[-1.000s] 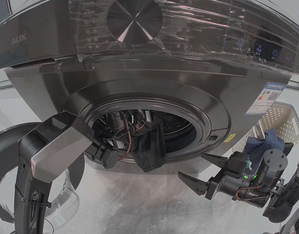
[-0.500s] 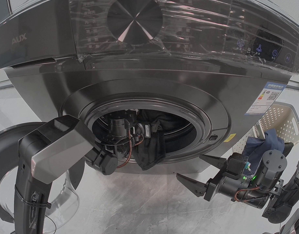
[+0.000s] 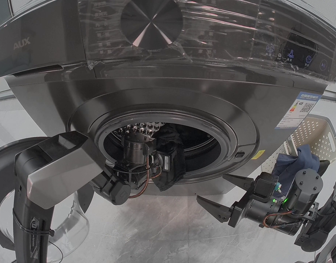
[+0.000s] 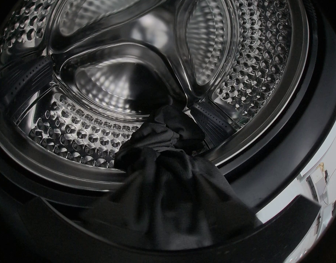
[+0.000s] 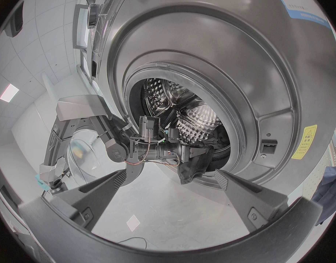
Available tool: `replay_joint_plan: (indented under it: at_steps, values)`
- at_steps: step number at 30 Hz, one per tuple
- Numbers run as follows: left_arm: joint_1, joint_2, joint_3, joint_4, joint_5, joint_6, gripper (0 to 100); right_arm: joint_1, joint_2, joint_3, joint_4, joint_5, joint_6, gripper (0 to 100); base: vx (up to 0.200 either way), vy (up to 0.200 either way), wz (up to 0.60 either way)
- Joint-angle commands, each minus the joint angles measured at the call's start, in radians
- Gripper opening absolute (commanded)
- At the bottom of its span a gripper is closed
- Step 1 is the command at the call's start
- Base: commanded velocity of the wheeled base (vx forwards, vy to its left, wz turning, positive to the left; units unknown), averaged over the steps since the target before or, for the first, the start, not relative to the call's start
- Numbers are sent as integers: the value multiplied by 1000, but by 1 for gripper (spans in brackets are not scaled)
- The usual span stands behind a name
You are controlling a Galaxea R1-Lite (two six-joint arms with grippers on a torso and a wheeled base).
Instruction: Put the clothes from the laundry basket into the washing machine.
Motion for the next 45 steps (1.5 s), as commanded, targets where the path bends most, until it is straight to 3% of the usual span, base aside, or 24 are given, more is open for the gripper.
replay_joint_plan:
  at_steps: [1,10,19,24,25,32,40,41,45]
  values:
    - [-1,24,-11,-10,0,-1,0,1,1,-2,-1,1,0,100,0,0,0]
    - [-6,65,-184,-65,15,-19,0,1,1,-6,-1,1,1,100,0,0,0]
    - [3,179,-422,-145,84,-29,0,0,2,-8,-1,1,3,100,0,0,0]
    - [5,184,-419,-144,90,-29,0,-5,1,-8,-1,1,3,100,0,0,0]
    - [3,176,-393,-140,90,-29,100,-8,1,-8,-1,2,3,100,0,0,0]
    - [-7,125,-258,-108,69,-32,100,0,2,-8,-1,1,3,100,0,0,0]
    - [-6,133,-230,-59,57,-32,100,0,2,-6,-1,1,3,100,0,0,0]
    - [-6,136,-241,-59,57,-32,0,0,2,-6,-1,1,4,100,0,0,0]
    - [-6,150,-290,-56,51,-33,0,1,2,-6,-1,1,4,100,0,0,0]
